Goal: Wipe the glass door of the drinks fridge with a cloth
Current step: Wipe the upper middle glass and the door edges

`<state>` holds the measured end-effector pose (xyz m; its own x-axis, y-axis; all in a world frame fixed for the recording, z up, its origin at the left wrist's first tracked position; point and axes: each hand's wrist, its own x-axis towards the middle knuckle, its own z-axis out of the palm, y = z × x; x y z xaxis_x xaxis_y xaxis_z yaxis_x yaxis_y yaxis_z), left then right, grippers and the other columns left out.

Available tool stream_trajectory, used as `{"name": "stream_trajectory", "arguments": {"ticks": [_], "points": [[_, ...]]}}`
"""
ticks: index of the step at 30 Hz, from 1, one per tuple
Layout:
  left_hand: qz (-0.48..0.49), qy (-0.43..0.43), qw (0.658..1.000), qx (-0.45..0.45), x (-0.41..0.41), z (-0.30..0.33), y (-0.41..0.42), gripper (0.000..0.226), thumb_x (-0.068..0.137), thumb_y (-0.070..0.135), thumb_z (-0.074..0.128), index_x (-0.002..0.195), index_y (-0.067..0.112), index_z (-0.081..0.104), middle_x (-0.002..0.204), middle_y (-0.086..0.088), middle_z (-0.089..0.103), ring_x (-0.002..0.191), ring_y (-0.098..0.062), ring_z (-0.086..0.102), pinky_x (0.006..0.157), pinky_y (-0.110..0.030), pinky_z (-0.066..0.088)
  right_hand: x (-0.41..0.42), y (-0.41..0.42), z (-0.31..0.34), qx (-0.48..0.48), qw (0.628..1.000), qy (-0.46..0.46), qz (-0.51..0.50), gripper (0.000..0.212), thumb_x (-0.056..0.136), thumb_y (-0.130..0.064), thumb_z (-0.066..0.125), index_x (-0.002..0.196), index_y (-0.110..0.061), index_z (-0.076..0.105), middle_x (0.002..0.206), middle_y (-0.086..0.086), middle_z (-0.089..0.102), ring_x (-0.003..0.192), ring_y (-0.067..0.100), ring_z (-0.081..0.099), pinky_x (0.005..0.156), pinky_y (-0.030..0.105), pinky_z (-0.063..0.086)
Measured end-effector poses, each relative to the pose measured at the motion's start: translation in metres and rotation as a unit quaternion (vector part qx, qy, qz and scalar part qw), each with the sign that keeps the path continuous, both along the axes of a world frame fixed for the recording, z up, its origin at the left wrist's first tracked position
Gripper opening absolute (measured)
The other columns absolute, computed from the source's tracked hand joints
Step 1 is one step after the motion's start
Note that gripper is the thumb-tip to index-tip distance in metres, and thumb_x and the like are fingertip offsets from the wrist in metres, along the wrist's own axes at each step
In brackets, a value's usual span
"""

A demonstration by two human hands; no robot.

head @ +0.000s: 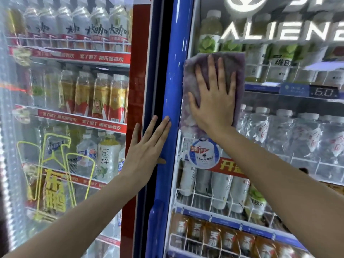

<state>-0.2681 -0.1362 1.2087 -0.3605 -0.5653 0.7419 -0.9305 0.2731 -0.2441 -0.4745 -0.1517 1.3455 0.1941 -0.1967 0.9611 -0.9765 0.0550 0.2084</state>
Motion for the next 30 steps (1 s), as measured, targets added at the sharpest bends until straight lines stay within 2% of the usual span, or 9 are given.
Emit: {"name": "stream_trajectory", "arguments": {"ticks": [7,13,15,18,21,23,25,27,30], "points": [[-0.008,-0.003,1.0,0.003,0.003,0.001,0.004,0.116,0.094,0.056,0.062,0.161,0.018,-0.025,0.168,0.004,-0.033,0.154,-0.022,-0.032,0.128,-0.059,-0.007,0.018,-0.006,-0.089,0.036,0.999,-0.014,0.01,0.07,0.105,-0.045,0.036,0.169,-0.024,0.014,0.177,0.006,0.004,0.164,0.027,0.001,0.13,0.054,0.0],[-0.026,0.018,0.999,0.017,0.001,0.003,0.011,0.116,0.094,0.049,0.067,0.162,0.017,-0.021,0.172,0.0,-0.025,0.158,-0.025,-0.024,0.129,-0.056,-0.008,0.022,0.006,-0.124,0.077,0.997,-0.022,0.019,0.07,0.106,-0.043,0.037,0.169,-0.026,0.012,0.178,0.004,0.001,0.164,0.025,-0.001,0.13,0.056,0.009],[-0.056,0.043,0.998,-0.001,0.0,0.002,0.018,0.112,0.093,0.037,0.075,0.166,0.014,-0.007,0.174,-0.003,-0.012,0.161,-0.026,-0.014,0.13,-0.055,-0.001,0.02,0.015,-0.122,0.093,0.995,-0.019,0.042,0.068,0.107,-0.042,0.037,0.169,-0.024,0.014,0.178,0.003,0.001,0.164,0.023,-0.002,0.131,0.052,0.009],[-0.141,0.018,0.987,-0.077,-0.009,-0.006,0.028,0.092,0.085,0.007,0.075,0.163,0.002,0.025,0.172,-0.014,0.021,0.16,-0.033,0.017,0.127,-0.056,0.025,0.007,0.034,-0.116,0.116,0.986,-0.031,0.117,0.065,0.108,-0.03,0.04,0.168,-0.015,0.02,0.177,0.004,0.01,0.164,0.019,0.003,0.132,0.044,0.01],[-0.214,0.005,0.973,-0.09,-0.024,-0.012,0.027,0.08,0.082,0.003,0.065,0.157,-0.004,0.038,0.164,-0.021,0.037,0.155,-0.035,0.032,0.125,-0.052,0.033,-0.018,0.055,-0.109,0.151,0.972,-0.017,0.179,0.06,0.103,-0.006,0.046,0.161,0.0,0.033,0.172,0.014,0.027,0.162,0.025,0.019,0.131,0.044,0.019],[-0.226,0.013,0.973,-0.052,-0.042,-0.008,0.025,0.08,0.086,0.01,0.061,0.16,-0.002,0.032,0.168,-0.02,0.03,0.158,-0.033,0.025,0.129,-0.047,0.025,-0.033,0.069,-0.106,0.166,0.967,-0.003,0.193,0.057,0.1,0.006,0.049,0.156,0.006,0.04,0.166,0.02,0.036,0.158,0.032,0.028,0.131,0.043,0.022],[-0.237,0.03,0.971,-0.026,-0.064,0.002,0.02,0.078,0.093,0.021,0.05,0.164,0.003,0.023,0.173,-0.016,0.015,0.162,-0.03,0.01,0.132,-0.043,0.012,-0.05,0.085,-0.108,0.17,0.966,-0.015,0.194,0.055,0.098,0.011,0.051,0.153,0.007,0.043,0.162,0.021,0.041,0.155,0.034,0.033,0.13,0.04,0.023],[-0.233,0.053,0.971,-0.027,-0.087,0.016,0.013,0.071,0.101,0.029,0.036,0.167,0.009,0.017,0.175,-0.013,0.006,0.163,-0.029,0.001,0.132,-0.047,0.005,-0.068,0.1,-0.116,0.164,0.969,-0.044,0.182,0.057,0.097,0.013,0.05,0.153,0.005,0.044,0.162,0.019,0.043,0.154,0.034,0.035,0.129,0.042,0.027],[-0.202,0.078,0.974,-0.065,-0.109,0.033,-0.003,0.063,0.109,0.037,0.029,0.167,0.016,0.017,0.176,-0.01,0.006,0.163,-0.031,0.0,0.13,-0.054,0.0,-0.099,0.12,-0.136,0.166,0.977,-0.043,0.126,0.062,0.096,0.009,0.049,0.156,-0.001,0.043,0.165,0.014,0.041,0.156,0.029,0.033,0.129,0.046,0.026]]}}
